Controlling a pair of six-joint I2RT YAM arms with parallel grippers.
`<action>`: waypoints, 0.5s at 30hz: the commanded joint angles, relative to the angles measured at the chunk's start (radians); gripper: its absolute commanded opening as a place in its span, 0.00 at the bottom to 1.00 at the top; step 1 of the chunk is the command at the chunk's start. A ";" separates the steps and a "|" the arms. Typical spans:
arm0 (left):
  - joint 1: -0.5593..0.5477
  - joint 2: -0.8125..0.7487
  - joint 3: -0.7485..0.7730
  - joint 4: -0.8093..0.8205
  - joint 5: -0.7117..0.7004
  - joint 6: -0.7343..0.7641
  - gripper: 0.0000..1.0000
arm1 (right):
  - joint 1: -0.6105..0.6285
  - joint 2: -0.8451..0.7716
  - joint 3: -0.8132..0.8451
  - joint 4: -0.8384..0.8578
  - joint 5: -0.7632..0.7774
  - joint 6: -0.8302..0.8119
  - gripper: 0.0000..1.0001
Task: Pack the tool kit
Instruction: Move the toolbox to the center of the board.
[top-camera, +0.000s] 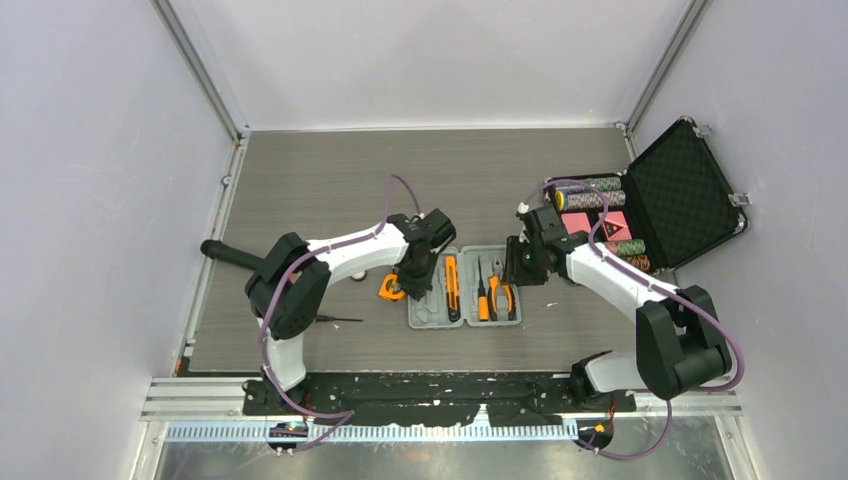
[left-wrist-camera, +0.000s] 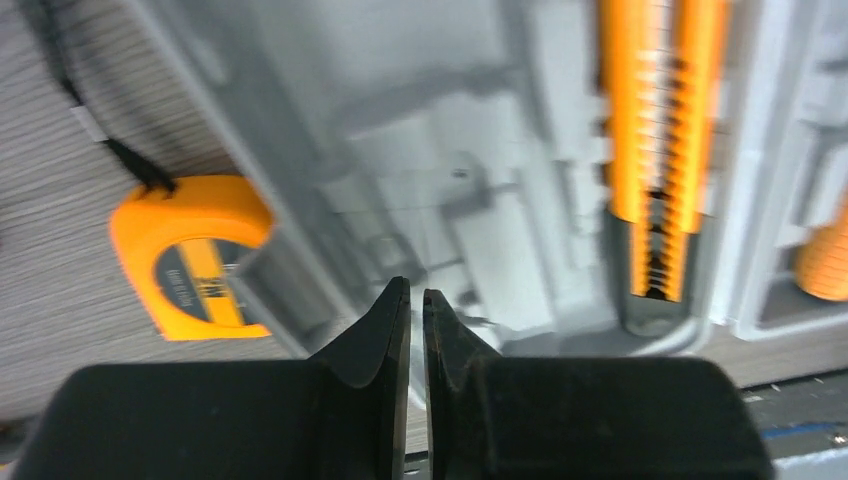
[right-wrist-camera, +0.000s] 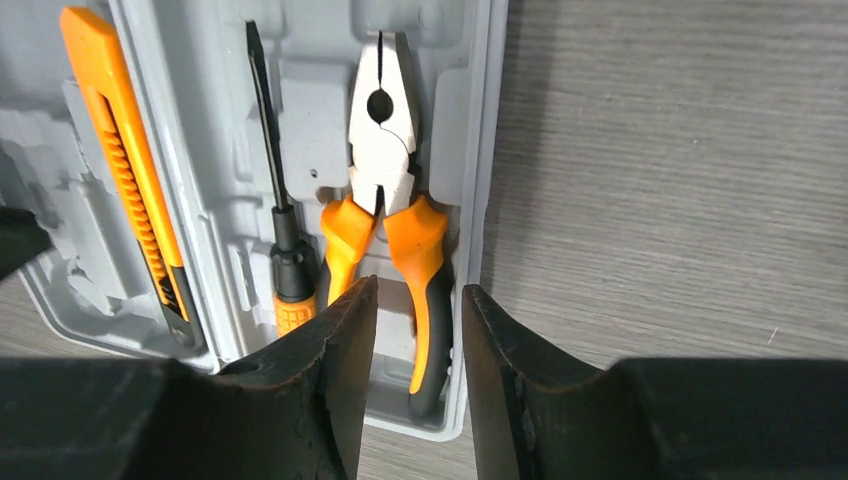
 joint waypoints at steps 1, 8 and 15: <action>0.067 0.003 -0.020 -0.064 -0.065 0.028 0.10 | 0.017 -0.043 -0.023 0.021 -0.012 0.020 0.42; 0.151 0.012 -0.002 -0.104 -0.097 0.048 0.09 | 0.081 -0.032 -0.061 0.052 -0.055 0.076 0.41; 0.201 -0.026 0.029 -0.118 -0.141 0.061 0.09 | 0.193 -0.045 -0.056 0.088 -0.124 0.139 0.41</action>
